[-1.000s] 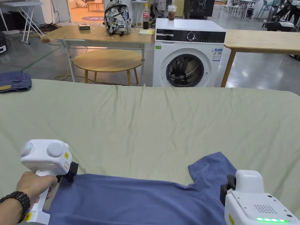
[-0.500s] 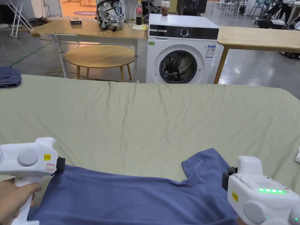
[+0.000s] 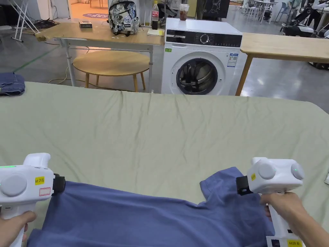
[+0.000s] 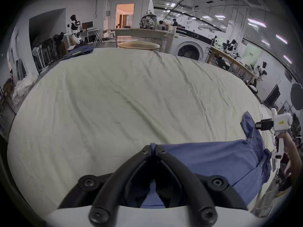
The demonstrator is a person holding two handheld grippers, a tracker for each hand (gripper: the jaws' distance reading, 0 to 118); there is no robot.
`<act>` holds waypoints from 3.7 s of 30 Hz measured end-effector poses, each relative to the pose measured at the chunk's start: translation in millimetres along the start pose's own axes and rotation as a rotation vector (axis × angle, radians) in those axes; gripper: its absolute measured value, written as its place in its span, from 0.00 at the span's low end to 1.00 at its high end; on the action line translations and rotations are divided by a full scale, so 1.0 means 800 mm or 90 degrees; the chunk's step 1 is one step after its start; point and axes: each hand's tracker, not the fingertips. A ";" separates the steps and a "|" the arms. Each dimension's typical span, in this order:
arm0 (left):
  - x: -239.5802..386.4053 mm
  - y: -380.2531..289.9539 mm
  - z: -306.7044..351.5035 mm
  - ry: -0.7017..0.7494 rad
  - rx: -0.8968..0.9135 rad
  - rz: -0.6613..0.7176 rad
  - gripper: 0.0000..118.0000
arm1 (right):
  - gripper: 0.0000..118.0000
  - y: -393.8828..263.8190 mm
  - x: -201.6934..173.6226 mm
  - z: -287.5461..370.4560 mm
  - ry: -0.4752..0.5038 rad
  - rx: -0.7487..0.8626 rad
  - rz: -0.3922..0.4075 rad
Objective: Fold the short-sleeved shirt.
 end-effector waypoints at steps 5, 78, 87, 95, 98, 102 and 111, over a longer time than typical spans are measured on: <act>0.002 -0.008 0.001 0.004 -0.002 0.001 0.00 | 0.58 -0.004 0.009 -0.021 0.019 -0.024 -0.027; -0.016 -0.172 0.156 0.011 0.010 0.026 0.42 | 0.64 -0.289 0.018 0.243 -0.091 0.138 -0.014; 0.053 -0.139 0.183 0.066 0.270 -0.049 0.42 | 0.51 -0.256 -0.041 0.263 -0.035 0.429 -0.051; 0.088 -0.135 0.185 0.106 0.389 -0.103 0.00 | 0.00 -0.250 -0.091 0.267 -0.021 0.543 -0.071; 0.090 -0.138 0.187 0.106 0.422 -0.092 0.00 | 0.00 -0.253 -0.097 0.270 -0.018 0.584 -0.071; 0.089 -0.138 0.191 0.098 0.434 -0.091 0.00 | 0.00 -0.260 -0.104 0.281 -0.029 0.634 -0.065; 0.038 -0.128 0.193 0.029 0.266 -0.027 0.00 | 0.00 -0.254 -0.122 0.291 -0.023 0.651 -0.024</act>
